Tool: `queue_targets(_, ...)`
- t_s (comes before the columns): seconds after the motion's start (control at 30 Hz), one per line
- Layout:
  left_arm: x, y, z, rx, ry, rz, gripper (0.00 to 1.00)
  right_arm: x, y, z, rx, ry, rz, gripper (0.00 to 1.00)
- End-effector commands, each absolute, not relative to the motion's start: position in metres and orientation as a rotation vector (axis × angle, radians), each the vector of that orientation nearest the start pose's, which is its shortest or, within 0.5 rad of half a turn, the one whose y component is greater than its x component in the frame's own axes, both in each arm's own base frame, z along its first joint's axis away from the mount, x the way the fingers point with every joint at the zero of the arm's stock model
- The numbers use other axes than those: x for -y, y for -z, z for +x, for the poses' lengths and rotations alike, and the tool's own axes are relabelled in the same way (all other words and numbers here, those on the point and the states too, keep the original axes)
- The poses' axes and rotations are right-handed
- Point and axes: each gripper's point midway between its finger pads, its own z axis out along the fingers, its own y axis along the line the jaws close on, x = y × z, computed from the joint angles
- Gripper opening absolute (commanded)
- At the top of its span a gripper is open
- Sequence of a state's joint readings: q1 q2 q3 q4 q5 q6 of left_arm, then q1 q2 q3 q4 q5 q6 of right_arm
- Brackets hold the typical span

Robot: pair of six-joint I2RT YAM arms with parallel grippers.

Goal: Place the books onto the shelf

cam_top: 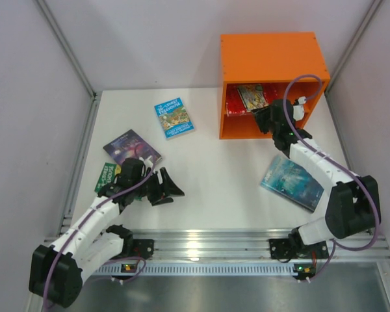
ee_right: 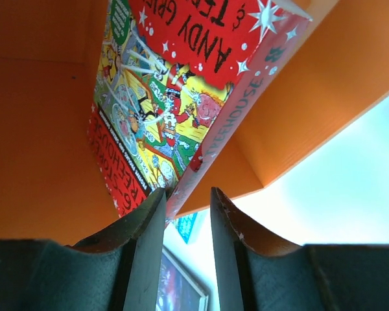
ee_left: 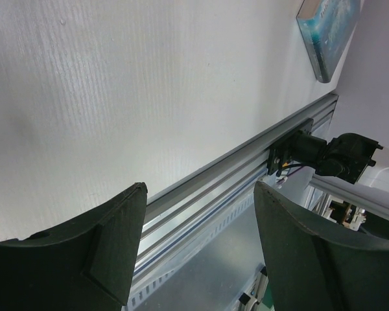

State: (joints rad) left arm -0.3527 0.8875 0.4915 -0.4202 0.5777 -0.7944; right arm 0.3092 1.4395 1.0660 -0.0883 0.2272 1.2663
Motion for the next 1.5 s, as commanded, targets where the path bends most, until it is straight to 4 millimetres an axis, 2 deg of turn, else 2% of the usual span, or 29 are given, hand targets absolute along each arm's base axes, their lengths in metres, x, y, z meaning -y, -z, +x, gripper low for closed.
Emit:
queue_targets(0.0,0.189,-0.108,0.168,-2.547,1.178,-0.242,0.72,-0.138,-0.232,0.452,-1.733,-0.771,1.109,0.33)
queue_targets(0.13,0.189,-0.105,0.168,-2.557,1.169,-0.244,0.72,-0.14,-0.235,0.457,-1.714,-0.797,1.112,0.28)
queue_targets(0.37,0.19,-0.099,0.167,-2.568,1.176,-0.253,0.72,-0.142,-0.228,0.46,-1.719,-0.793,1.118,0.2)
queue_targets(0.7,0.19,-0.095,0.168,-2.578,1.174,-0.254,0.72,-0.151,-0.229,0.476,-1.687,-0.859,1.142,0.16)
queue_targets(1.03,0.191,-0.096,0.17,-2.578,1.176,-0.249,0.72,-0.166,-0.229,0.484,-1.678,-0.918,1.173,0.16)
queue_targets(1.27,0.19,-0.096,0.17,-2.578,1.167,-0.246,0.72,-0.167,-0.228,0.487,-1.674,-0.917,1.172,0.16)
queue_targets(1.43,0.19,-0.098,0.171,-2.575,1.165,-0.246,0.72,-0.163,-0.244,0.483,-1.663,-0.898,1.111,0.26)
queue_targets(1.47,0.19,-0.099,0.17,-2.573,1.168,-0.244,0.72,-0.161,-0.254,0.48,-1.65,-0.903,1.094,0.27)
